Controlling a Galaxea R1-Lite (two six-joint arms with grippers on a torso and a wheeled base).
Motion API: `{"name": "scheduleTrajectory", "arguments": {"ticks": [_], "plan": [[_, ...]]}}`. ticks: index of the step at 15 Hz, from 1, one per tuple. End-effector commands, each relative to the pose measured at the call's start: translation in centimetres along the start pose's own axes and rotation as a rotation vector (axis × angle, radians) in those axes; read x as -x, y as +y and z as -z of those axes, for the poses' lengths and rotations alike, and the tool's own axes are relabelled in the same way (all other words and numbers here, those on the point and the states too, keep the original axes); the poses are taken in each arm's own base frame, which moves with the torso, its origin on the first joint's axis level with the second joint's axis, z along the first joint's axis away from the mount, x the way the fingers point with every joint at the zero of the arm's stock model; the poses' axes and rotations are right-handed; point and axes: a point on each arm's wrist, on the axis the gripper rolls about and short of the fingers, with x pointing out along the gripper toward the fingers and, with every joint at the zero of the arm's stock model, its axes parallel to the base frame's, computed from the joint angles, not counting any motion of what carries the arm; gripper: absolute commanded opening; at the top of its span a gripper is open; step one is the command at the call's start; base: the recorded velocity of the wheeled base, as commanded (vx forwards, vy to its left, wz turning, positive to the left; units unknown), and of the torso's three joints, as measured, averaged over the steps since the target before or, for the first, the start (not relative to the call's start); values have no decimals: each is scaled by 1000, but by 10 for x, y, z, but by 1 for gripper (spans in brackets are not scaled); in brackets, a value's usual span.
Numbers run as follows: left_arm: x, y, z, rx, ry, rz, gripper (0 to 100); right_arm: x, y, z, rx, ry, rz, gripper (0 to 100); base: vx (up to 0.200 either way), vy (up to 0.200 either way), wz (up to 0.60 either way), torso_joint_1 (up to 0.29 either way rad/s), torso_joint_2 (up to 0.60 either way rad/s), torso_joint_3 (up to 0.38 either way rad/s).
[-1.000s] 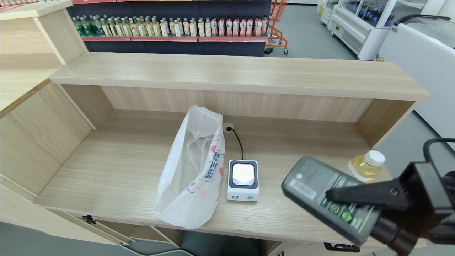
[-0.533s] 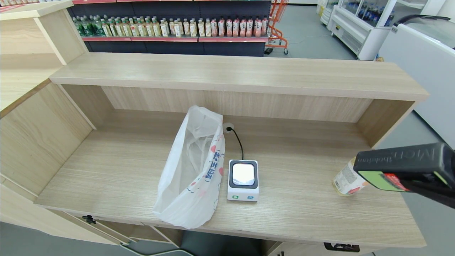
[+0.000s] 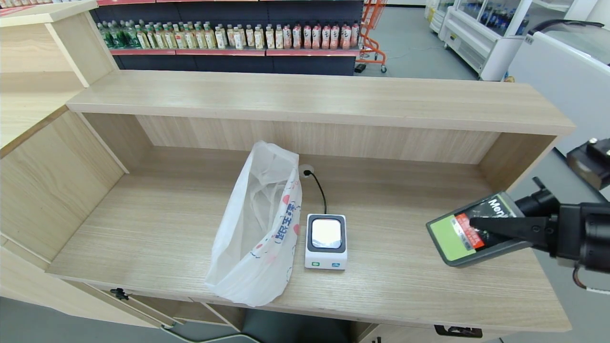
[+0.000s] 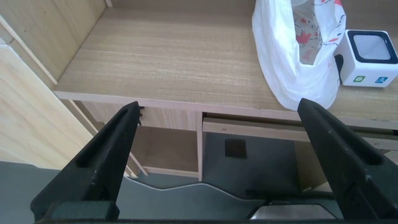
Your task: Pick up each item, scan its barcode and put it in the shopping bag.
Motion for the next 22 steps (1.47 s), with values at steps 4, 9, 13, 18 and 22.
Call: {"name": "scheduleTrajectory", "arguments": {"ticks": [4, 9, 13, 18, 22], "plan": [[0, 0, 0, -1, 1, 0, 100, -47, -17, 3, -11, 75, -13, 0, 0, 0, 0, 0, 0, 0], [0, 0, 0, 0, 1, 0, 100, -52, -6, 10, 19, 105, -55, 0, 0, 80, 0, 1, 1, 1], [0, 0, 0, -1, 1, 0, 100, -58, -7, 11, 22, 105, -25, 0, 0, 200, 0, 10, 2, 2], [0, 0, 0, -3, 1, -2, 100, -82, -20, 10, 29, 73, 60, 0, 0, 120, 0, 0, 0, 2], [0, 0, 0, -1, 1, -2, 100, -110, -34, 8, 63, 28, 101, 0, 0, 0, 0, 0, 0, 0]]}}
